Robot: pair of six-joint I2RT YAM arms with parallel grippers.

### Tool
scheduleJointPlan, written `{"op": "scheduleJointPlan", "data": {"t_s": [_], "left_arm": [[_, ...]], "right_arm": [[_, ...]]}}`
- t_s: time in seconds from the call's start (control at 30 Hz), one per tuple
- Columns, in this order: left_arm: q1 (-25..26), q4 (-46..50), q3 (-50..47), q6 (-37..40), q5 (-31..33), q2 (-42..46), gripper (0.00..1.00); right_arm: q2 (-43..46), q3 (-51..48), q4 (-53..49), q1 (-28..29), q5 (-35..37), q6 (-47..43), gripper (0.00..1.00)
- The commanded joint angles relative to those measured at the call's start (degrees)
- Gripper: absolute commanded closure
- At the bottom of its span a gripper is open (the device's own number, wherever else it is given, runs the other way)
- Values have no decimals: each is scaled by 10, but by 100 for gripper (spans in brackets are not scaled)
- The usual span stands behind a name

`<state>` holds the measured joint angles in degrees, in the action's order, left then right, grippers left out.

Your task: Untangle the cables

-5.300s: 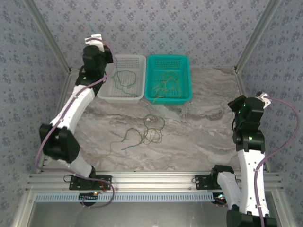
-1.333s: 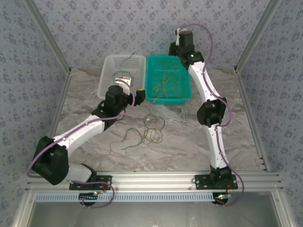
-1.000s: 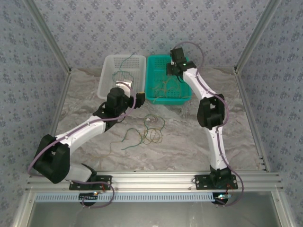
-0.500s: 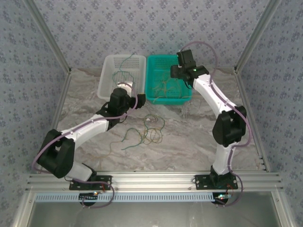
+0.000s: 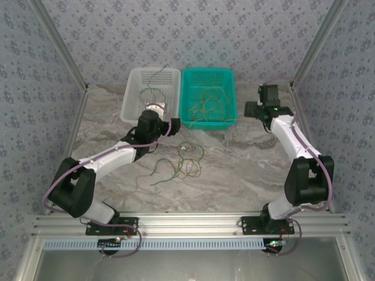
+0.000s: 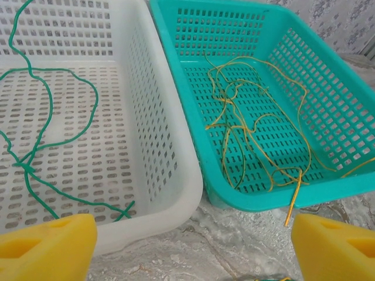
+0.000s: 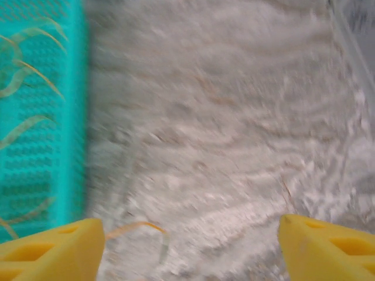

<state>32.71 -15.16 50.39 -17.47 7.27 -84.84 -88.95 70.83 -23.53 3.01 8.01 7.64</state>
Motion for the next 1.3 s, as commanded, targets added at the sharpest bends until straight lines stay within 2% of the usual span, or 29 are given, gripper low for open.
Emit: {"op": "scheduleJointPlan", "data": {"t_s": [0.0,0.07,0.23,0.43,0.53,0.73,0.8,0.87,0.97,1.03,1.17,1.27], "left_arm": [[-3,-9,-1,-7,-3,18,14],[-3,-9,-1,-8,-5,17,14],[-3,-11,-5,-9,-9,16,14],[-4,-13,-9,-8,-10,16,14],[-5,-12,-7,-10,-10,13,14],[-6,-9,-11,-9,-9,23,14],[-7,-6,-12,-7,-9,26,14],[-9,-6,-12,-8,-8,27,14],[-9,-4,-13,-8,-8,31,14],[-9,-4,-13,-7,-8,34,14],[-9,-3,-15,-7,-4,34,14],[-9,-7,-18,-11,-3,32,14]], "right_arm": [[-10,-18,14,-33,-121,-45,26],[-9,-45,24,-37,-149,-74,27],[-3,-82,33,-31,-152,-138,23],[-16,-110,54,-12,-92,-198,23],[-22,-129,112,-4,-92,-214,22],[-84,-97,133,11,-81,-257,25],[-110,-74,134,13,-65,-267,31],[-133,-55,139,13,-63,-276,41],[-157,-35,150,13,-46,-287,70],[-155,-30,143,16,-39,-286,83],[-129,-3,126,29,-34,-285,99],[-104,13,96,45,-26,-279,100]]}}
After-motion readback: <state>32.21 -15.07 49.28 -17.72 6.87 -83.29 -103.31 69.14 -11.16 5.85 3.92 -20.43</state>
